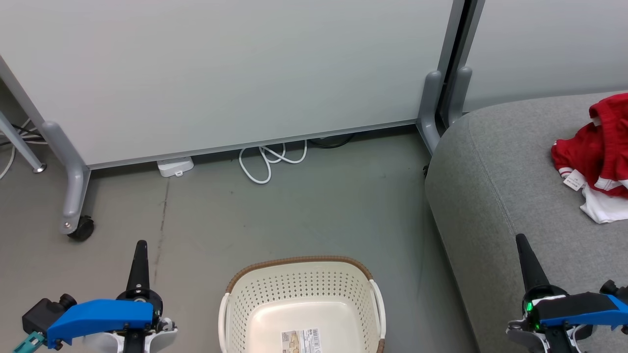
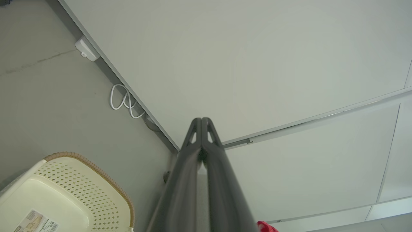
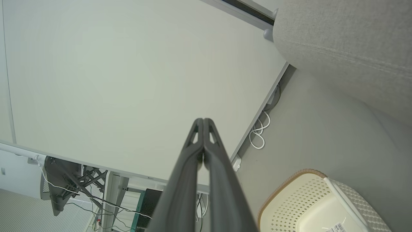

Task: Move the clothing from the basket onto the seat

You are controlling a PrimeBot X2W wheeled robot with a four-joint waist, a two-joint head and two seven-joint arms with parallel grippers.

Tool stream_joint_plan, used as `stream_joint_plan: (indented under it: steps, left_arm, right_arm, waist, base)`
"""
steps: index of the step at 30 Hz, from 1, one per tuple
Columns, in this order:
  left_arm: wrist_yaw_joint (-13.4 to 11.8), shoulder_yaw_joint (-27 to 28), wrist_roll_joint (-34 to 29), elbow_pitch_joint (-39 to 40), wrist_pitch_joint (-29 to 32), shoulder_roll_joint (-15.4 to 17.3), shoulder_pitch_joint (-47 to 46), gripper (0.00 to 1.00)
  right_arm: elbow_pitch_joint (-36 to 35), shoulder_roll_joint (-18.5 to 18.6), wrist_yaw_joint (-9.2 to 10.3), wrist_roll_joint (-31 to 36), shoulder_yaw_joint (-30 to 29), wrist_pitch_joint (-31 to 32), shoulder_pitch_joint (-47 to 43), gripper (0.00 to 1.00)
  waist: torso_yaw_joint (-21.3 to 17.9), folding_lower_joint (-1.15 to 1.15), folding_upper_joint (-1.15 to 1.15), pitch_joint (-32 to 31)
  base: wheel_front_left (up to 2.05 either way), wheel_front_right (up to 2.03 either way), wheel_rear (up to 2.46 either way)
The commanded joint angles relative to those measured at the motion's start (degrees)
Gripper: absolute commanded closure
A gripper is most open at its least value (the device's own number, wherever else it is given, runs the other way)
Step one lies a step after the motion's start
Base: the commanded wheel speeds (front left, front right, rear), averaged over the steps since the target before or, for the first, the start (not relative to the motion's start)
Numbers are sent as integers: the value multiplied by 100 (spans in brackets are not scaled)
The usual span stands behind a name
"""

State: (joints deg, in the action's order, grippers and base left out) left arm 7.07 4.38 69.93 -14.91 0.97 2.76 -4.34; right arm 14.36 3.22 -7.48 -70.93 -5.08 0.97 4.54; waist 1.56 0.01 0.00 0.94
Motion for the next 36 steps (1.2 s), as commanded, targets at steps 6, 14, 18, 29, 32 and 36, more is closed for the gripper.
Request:
stream_joint_plan:
  steps: [6, 14, 18, 29, 32, 36]
  left_arm:
    - [31, 48, 365, 65, 98, 16, -135, 100]
    - [39, 92, 773, 74, 200, 17, -155, 100]
    - [43, 113, 965, 79, 252, 17, -166, 100]
    - [54, 161, 1468, 84, 376, 18, -195, 100]
    - [56, 171, 1597, 88, 409, 18, -199, 100]
    - [60, 184, 1764, 90, 451, 17, -200, 100]
  right_arm:
    - [-56, -11, -2, -359, -35, 96, 142, 100]
    - [-52, -18, -2, -746, -60, 204, 144, 100]
    - [-51, -21, -2, -935, -71, 252, 156, 100]
    - [-47, -29, -2, -1409, -105, 375, 170, 100]
    - [-46, -32, -2, -1535, -113, 406, 169, 100]
    - [-45, -34, -2, -1691, -127, 462, 176, 100]
  waist:
    - [-18, 0, 0, -9]
    - [-44, 0, 0, -22]
    - [-57, 0, 0, -28]
    - [-92, 0, 0, -45]
    - [-102, 0, 0, -50]
    - [-115, 0, 0, -56]
  base:
    - [0, 0, 0]
    - [0, 0, 0]
    - [0, 0, 0]
    - [0, 0, 0]
    - [0, 0, 0]
    - [0, 0, 0]
